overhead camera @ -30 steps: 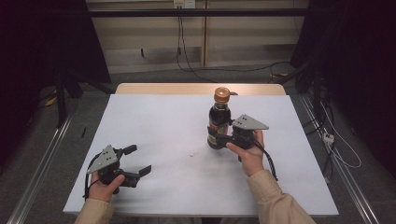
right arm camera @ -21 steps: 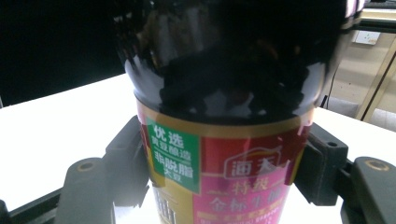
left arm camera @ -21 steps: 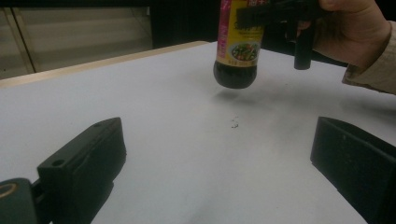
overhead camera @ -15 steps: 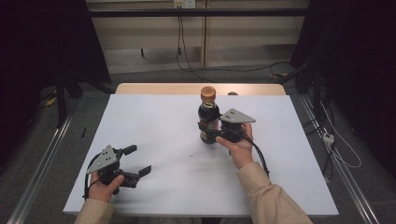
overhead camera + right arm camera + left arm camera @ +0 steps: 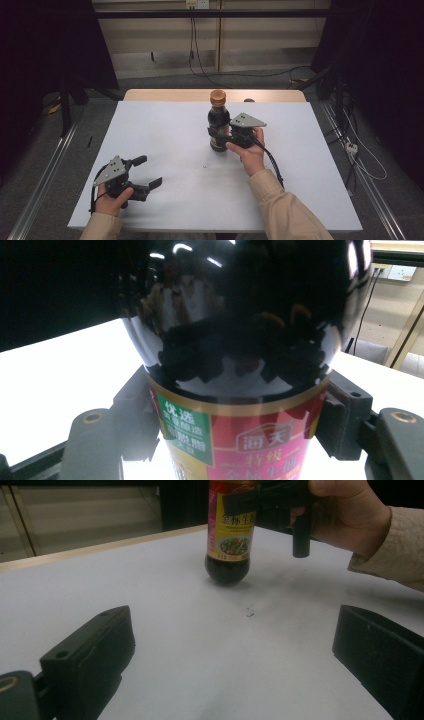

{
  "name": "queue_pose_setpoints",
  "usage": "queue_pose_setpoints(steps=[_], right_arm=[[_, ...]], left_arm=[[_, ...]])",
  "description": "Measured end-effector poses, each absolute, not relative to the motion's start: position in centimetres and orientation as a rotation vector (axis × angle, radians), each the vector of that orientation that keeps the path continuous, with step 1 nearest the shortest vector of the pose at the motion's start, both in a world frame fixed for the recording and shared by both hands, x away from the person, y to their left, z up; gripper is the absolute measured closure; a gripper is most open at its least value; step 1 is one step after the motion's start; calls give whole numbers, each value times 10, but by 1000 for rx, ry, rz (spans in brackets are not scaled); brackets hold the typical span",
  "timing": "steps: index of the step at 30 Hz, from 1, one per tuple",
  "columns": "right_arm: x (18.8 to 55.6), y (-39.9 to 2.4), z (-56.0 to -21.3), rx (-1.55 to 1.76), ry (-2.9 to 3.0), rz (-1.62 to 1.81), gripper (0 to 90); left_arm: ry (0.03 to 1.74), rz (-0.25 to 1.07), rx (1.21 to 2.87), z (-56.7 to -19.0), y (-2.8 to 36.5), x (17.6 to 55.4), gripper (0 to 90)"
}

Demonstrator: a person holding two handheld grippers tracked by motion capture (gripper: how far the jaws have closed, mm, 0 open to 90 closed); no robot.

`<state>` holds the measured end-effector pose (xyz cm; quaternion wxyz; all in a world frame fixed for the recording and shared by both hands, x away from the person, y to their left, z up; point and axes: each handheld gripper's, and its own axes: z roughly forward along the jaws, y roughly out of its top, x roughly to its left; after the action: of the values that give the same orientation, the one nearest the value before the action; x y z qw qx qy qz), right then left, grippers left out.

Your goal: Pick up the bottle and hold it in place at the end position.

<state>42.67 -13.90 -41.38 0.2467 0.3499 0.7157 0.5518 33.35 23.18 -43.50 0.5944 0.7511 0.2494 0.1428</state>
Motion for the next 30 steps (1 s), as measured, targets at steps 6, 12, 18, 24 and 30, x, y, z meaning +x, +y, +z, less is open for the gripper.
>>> queue_pose_setpoints(steps=[6, 12, 18, 24, 30], right_arm=[[431, -134, -418, 971, 1955, 1518, 303], [433, -133, -423, 971, 1964, 1539, 302], [436, -140, -425, 970, 1983, 1571, 298], [435, -141, -424, 941, 2021, 1560, 291], [433, -139, -425, 973, 2010, 1544, 287]], left_arm=[[578, 333, 1749, -435, 232, 333, 30], [580, 329, 1751, -435, 232, 334, 30], [580, 326, 1747, -435, 230, 333, 29], [585, 323, 1740, -435, 230, 332, 29], [582, 325, 1740, -435, 230, 332, 29]])
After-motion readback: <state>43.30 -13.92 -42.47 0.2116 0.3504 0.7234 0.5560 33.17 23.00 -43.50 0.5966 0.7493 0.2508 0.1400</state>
